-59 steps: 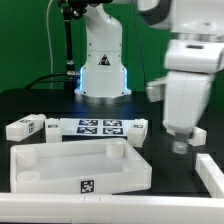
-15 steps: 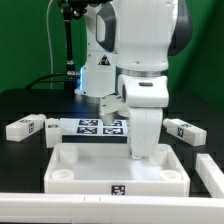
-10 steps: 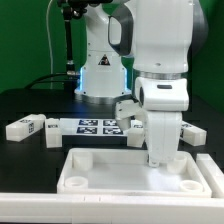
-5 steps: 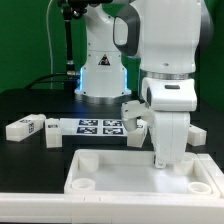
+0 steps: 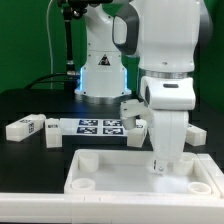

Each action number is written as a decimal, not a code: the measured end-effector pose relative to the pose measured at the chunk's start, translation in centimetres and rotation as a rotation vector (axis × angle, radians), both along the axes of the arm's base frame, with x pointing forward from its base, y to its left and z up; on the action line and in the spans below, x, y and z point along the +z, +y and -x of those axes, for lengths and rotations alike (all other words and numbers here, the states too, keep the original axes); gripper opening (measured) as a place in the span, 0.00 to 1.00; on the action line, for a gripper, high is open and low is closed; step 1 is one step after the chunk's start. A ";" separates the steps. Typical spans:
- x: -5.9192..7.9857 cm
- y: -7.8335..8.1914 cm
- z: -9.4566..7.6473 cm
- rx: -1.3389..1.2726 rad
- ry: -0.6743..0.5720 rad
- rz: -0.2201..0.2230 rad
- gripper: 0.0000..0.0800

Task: Assemble desk

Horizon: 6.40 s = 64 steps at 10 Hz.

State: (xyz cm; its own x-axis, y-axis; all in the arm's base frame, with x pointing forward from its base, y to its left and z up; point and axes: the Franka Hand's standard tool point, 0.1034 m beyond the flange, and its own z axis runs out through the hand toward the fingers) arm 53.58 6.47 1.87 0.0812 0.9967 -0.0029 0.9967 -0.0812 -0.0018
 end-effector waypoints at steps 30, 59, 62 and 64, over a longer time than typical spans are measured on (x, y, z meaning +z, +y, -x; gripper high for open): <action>2.5 9.7 9.5 -1.191 0.332 0.460 0.81; 0.2 11.0 9.7 -1.068 0.661 0.771 0.36; 4.0 10.0 8.0 -1.045 0.662 0.726 0.36; 4.1 9.6 7.4 -1.051 0.640 0.681 0.36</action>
Offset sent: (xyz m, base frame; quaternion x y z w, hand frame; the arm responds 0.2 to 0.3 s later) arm -0.0314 0.0090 0.0400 -0.0355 -0.0305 0.1373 0.9894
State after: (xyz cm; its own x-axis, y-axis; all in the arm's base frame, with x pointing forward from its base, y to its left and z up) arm 46.16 16.05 5.95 0.5783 0.2606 -0.7731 0.3122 -0.9462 -0.0854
